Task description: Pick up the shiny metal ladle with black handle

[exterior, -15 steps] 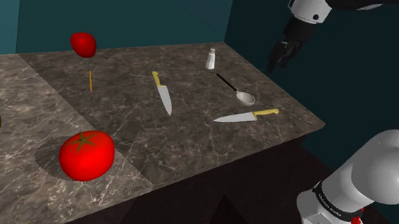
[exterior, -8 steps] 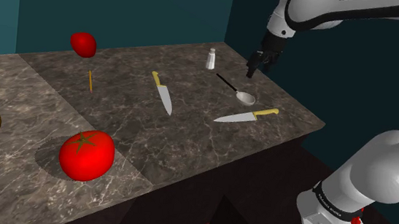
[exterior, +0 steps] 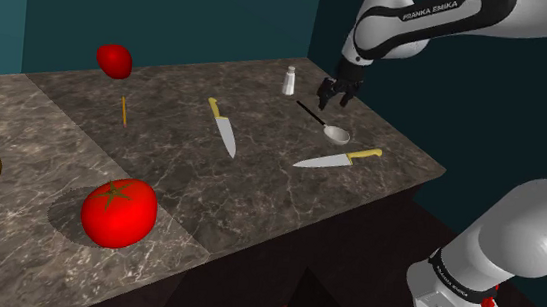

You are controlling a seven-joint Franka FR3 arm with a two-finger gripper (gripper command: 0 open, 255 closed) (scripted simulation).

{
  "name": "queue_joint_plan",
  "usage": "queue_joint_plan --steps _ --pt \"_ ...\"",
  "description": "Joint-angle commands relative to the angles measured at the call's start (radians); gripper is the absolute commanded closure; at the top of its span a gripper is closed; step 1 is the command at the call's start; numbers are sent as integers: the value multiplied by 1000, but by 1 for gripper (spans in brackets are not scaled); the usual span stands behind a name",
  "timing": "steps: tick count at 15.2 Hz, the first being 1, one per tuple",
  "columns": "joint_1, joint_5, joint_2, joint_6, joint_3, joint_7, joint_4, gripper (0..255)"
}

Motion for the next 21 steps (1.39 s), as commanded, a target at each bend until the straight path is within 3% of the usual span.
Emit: queue_joint_plan --steps 1,5,15,16,21 --pt "-6 10 77 48 -8 4 33 0" --pt "-18 34 223 117 -20 12 118 0" --pt "-19 51 288 215 -17 -3 83 0" --pt "-19 51 287 216 -17 -4 82 255" --pt "-18 51 288 216 -17 -2 82 255"
